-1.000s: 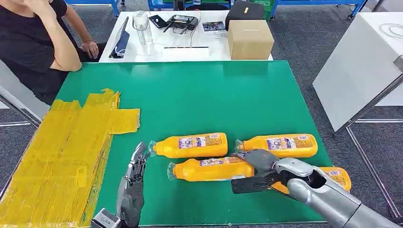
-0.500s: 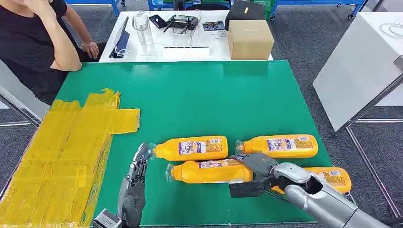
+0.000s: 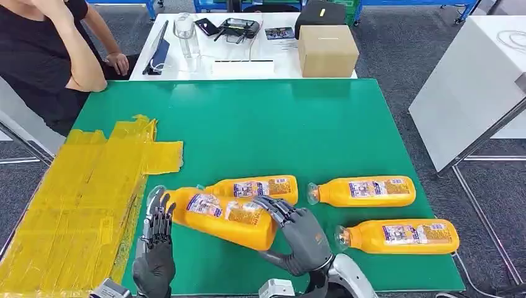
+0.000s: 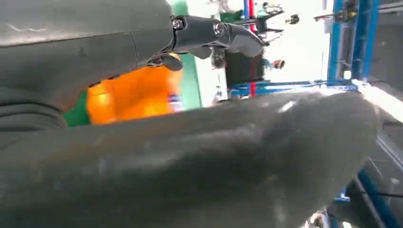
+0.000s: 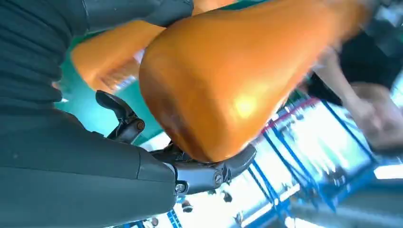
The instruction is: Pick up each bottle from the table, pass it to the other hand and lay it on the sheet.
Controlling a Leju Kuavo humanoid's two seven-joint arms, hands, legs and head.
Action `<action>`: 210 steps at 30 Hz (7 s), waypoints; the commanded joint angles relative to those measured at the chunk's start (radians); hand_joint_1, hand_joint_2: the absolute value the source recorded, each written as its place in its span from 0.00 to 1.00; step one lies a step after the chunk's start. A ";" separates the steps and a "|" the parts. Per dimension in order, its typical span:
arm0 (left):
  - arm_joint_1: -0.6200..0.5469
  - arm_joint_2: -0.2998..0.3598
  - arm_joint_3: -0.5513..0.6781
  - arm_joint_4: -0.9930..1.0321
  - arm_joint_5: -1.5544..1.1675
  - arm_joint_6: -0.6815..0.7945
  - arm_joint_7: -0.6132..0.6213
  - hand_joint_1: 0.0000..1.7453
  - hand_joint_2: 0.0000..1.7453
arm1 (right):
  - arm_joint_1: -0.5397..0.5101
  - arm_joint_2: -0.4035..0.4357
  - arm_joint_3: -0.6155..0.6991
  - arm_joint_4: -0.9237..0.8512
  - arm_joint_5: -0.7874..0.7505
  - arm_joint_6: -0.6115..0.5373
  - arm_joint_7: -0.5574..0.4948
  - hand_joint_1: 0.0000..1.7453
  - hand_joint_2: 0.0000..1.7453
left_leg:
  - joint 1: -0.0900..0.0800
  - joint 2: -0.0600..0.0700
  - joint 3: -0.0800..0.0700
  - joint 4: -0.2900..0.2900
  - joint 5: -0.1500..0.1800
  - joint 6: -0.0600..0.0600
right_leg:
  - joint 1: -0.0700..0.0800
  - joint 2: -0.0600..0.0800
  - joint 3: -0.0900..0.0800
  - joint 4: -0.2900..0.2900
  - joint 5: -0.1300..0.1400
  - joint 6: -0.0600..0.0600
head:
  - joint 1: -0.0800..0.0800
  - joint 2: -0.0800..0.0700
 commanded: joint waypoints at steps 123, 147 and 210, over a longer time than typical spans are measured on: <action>-0.069 -0.073 0.226 0.258 0.765 -0.733 0.317 0.00 1.00 | -0.016 0.211 0.373 0.538 0.418 -0.229 -0.014 1.00 1.00 | 0.002 -0.001 0.005 -0.002 -0.001 -0.001 | 0.001 -0.002 -0.003 -0.005 0.000 -0.001 | 0.000 0.000; -0.085 -0.061 0.213 0.272 0.773 -0.734 0.311 0.03 1.00 | -0.041 0.238 0.386 0.672 0.404 -0.204 0.004 1.00 1.00 | 0.002 0.003 0.005 -0.001 -0.002 -0.002 | 0.002 0.000 0.004 -0.005 -0.001 -0.001 | 0.001 0.000; -0.116 0.277 0.646 0.211 -1.084 0.355 0.258 1.00 1.00 | 0.080 0.107 -0.336 -0.046 -0.141 0.051 -0.313 0.00 1.00 | 0.000 0.008 0.003 -0.002 0.000 -0.001 | 0.000 0.006 0.001 -0.002 0.002 -0.001 | 0.000 0.000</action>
